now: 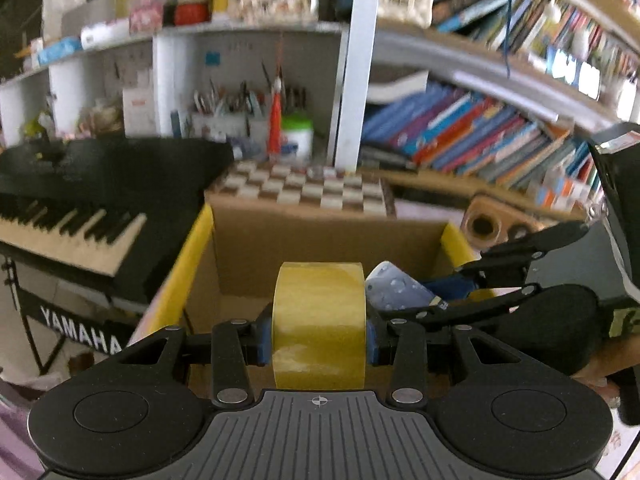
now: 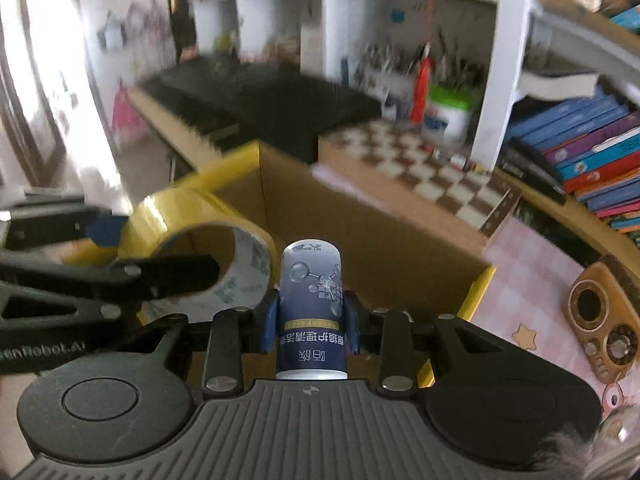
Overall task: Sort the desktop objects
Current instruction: 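Lower both tools into the yellow box and open them to drop the items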
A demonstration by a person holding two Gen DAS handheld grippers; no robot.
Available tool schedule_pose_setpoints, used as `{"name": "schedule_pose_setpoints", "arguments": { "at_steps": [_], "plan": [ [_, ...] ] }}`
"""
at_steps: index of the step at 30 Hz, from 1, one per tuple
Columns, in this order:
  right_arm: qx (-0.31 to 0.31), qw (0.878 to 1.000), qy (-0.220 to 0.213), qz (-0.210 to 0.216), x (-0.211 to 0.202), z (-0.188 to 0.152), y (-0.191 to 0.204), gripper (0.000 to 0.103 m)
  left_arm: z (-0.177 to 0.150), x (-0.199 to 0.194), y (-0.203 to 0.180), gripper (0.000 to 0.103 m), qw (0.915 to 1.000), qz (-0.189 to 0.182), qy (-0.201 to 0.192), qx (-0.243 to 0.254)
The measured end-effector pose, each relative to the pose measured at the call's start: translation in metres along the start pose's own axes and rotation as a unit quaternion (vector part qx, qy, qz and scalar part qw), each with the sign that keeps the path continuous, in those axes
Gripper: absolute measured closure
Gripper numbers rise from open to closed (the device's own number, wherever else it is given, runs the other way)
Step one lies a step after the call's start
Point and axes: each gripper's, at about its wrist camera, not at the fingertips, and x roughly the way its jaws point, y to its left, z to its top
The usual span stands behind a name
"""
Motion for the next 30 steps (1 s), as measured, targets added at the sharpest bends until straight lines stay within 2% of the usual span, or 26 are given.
{"name": "schedule_pose_setpoints", "arguments": {
  "at_steps": [6,9,11,15,18,22,24,25,30],
  "plan": [
    [-0.073,0.996,0.059,-0.011,0.034,-0.013,0.012,0.072,-0.01,0.024,0.008,0.063,0.9985,0.008,0.054,0.005],
    [-0.114,0.99,0.079,-0.005,0.041,-0.011,0.016,0.072,-0.013,0.033,0.008,0.063,0.9968,0.014,0.077,0.02],
    [-0.131,0.985,0.108,0.01,0.049,-0.008,0.016,0.072,-0.016,0.037,0.008,0.063,0.9955,0.017,0.089,0.026],
    [-0.171,0.973,0.152,0.026,0.06,-0.007,0.024,0.072,-0.019,0.04,0.006,0.063,0.9944,0.018,0.094,0.044],
    [-0.185,0.968,0.169,0.027,0.064,-0.008,0.027,0.072,-0.019,0.04,0.003,0.063,0.9939,0.015,0.094,0.055],
    [-0.181,0.969,0.167,0.019,0.063,-0.009,0.027,0.072,-0.019,0.038,0.007,0.063,0.9956,0.012,0.082,0.042],
    [-0.175,0.972,0.156,0.014,0.059,-0.008,0.026,0.065,-0.018,0.034,0.009,0.062,0.9966,0.01,0.076,0.033],
    [-0.17,0.974,0.15,0.01,0.057,-0.008,0.026,0.062,-0.017,0.03,0.01,0.06,0.9973,0.008,0.067,0.029],
    [-0.14,0.986,0.095,-0.015,0.035,-0.007,0.023,0.062,-0.009,-0.001,0.01,0.046,0.9997,-0.009,0.009,0.019]
  ]
}}
